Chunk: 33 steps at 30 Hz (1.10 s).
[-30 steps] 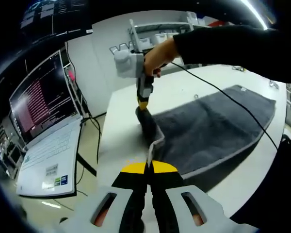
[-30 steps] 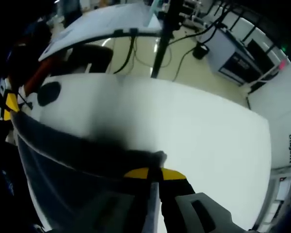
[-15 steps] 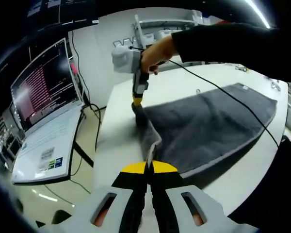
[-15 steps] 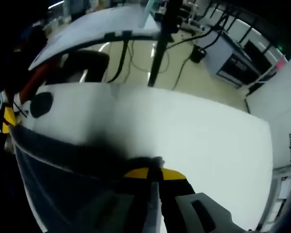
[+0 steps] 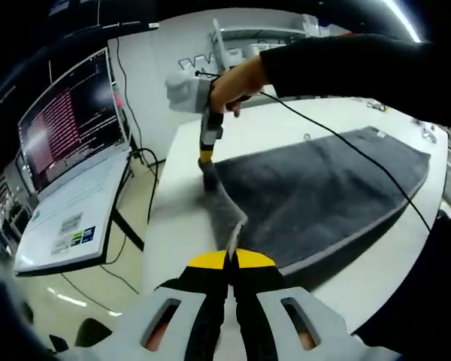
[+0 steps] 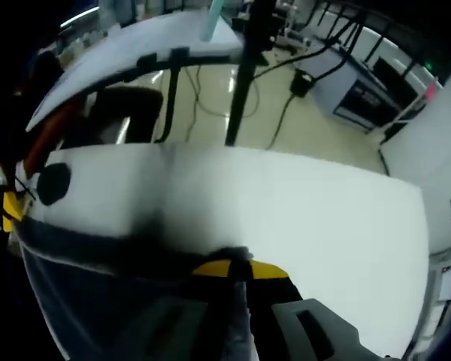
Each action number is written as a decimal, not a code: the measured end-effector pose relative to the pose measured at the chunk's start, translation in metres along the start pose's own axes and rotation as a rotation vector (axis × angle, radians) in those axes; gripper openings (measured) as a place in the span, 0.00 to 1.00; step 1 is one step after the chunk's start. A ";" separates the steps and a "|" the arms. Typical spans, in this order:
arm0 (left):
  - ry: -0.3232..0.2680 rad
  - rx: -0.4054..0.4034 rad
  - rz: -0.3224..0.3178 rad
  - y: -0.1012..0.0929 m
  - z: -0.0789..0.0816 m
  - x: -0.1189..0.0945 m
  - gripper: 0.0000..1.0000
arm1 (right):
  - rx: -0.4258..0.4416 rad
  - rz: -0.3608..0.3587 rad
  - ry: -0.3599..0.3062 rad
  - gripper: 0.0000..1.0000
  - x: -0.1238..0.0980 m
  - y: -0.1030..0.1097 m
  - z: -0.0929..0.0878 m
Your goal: Open the folded towel by lifting each exposed corner and separating the folded layers until the towel lies flat within the target outline without major curled edges
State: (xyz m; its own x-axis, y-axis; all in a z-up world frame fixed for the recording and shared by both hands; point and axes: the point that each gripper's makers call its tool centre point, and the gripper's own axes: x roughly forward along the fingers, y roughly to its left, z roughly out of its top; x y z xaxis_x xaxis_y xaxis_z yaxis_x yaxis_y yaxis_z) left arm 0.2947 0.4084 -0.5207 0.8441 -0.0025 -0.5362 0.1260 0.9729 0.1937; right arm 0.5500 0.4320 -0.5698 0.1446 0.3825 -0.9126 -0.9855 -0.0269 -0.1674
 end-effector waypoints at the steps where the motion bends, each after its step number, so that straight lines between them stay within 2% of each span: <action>1: 0.001 -0.002 0.000 0.001 -0.001 0.000 0.01 | 0.006 -0.003 0.005 0.03 0.002 -0.001 -0.001; 9: 0.009 -0.010 -0.005 0.003 -0.007 0.002 0.01 | 0.039 -0.001 0.009 0.03 0.009 -0.001 0.001; 33: 0.038 -0.034 -0.005 0.006 -0.026 0.009 0.01 | 0.010 -0.011 0.008 0.05 0.023 0.003 0.013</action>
State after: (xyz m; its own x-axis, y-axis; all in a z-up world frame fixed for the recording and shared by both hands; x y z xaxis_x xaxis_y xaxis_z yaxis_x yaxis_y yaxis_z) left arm 0.2894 0.4203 -0.5462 0.8231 0.0007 -0.5679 0.1118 0.9802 0.1632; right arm 0.5495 0.4529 -0.5865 0.1560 0.3754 -0.9136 -0.9847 -0.0133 -0.1736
